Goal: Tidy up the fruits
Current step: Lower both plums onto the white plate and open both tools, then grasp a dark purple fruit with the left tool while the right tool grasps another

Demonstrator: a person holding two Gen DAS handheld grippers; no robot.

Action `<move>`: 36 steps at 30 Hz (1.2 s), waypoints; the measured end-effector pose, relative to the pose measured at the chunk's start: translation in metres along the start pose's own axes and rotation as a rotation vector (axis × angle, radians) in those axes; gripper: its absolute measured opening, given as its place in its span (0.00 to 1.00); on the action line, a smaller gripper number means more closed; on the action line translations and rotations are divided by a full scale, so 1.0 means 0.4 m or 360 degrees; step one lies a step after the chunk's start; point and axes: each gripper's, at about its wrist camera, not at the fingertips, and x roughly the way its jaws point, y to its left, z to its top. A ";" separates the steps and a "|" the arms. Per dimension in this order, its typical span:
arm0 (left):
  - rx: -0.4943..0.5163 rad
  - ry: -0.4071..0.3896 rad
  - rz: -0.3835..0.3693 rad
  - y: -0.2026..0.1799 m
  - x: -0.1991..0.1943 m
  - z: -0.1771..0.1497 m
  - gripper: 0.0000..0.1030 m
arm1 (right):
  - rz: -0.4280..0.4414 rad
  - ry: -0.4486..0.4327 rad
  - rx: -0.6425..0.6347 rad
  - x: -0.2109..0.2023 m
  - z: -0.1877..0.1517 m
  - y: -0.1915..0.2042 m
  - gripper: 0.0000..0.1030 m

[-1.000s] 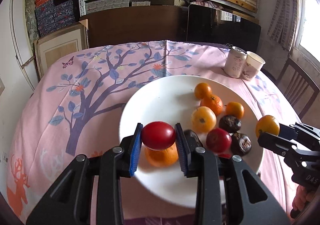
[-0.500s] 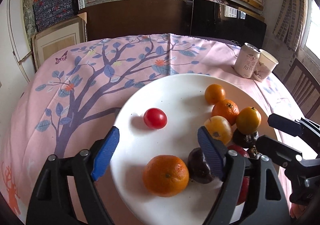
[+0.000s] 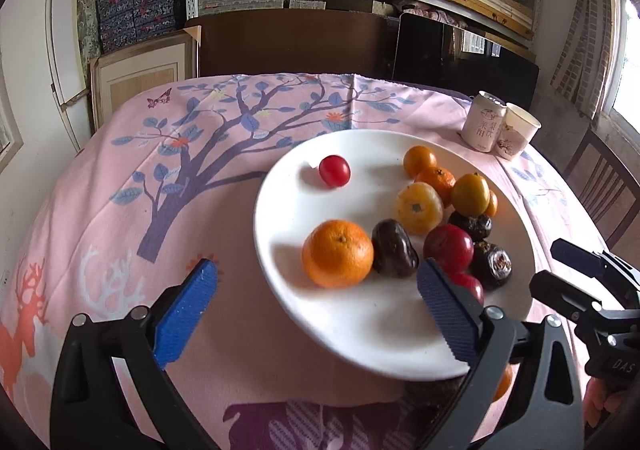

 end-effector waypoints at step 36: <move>0.0118 0.0286 0.0086 -0.028 -0.033 -0.203 0.96 | -0.0097 0.0071 0.0152 -0.070 -0.124 -0.062 0.86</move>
